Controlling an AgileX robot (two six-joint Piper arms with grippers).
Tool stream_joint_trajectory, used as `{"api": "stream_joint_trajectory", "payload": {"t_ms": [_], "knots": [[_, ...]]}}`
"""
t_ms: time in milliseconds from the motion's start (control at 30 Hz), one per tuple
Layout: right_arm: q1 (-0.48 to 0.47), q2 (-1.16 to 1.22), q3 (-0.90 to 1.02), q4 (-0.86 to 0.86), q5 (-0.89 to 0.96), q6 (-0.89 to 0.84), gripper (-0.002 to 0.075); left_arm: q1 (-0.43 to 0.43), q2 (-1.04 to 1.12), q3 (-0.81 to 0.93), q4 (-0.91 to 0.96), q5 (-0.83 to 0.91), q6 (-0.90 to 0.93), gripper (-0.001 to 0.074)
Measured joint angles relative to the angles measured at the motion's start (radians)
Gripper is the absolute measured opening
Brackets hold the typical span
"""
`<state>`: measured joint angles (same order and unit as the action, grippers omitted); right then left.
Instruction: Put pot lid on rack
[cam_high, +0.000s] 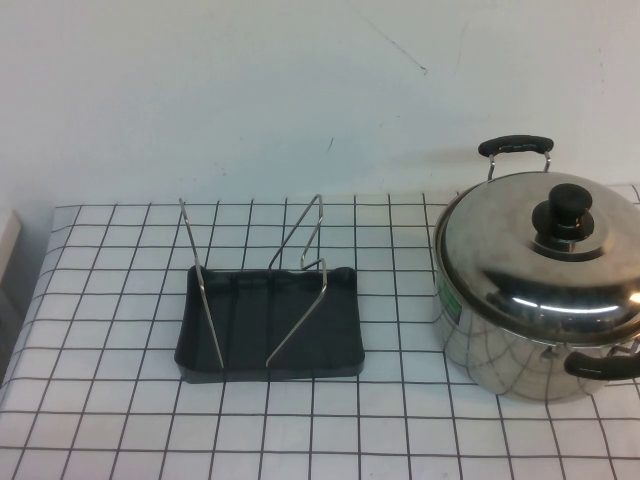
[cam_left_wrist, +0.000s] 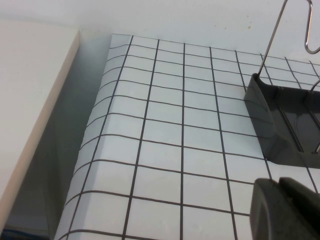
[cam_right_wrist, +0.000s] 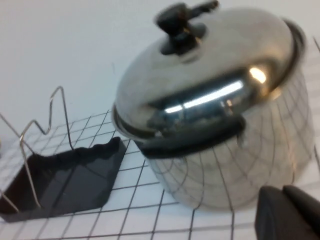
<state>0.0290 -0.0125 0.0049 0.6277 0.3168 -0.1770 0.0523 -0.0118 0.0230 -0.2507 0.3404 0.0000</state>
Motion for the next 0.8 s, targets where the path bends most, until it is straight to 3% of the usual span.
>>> {"api": "stream_joint_trajectory", "payload": {"t_ms": [200,433,533,633,700,800], "knots": [[0.000,0.042,-0.128,-0.002,0.045,-0.297,-0.0003,0.000,0.000,0.000,0.000,0.000,0.000,-0.0003],[0.000,0.259,-0.253,-0.118,0.065,-0.433,-0.0003,0.000,0.000,0.000,0.000,0.000,0.000,-0.0003],[0.000,0.349,-0.313,-0.295,0.046,-0.315,-0.0003,0.000,0.000,0.000,0.000,0.000,0.000,-0.0003],[0.000,0.412,-0.337,-0.513,-0.050,-0.078,-0.0003,0.000,0.000,0.000,0.000,0.000,0.000,-0.0003],[0.000,0.460,-0.339,-0.667,-0.154,0.128,0.0001,0.000,0.000,0.000,0.000,0.000,0.000,-0.0003],[0.000,0.535,-0.341,-0.748,-0.334,0.270,0.0056,0.000,0.000,0.000,0.000,0.000,0.000,-0.0003]]}}
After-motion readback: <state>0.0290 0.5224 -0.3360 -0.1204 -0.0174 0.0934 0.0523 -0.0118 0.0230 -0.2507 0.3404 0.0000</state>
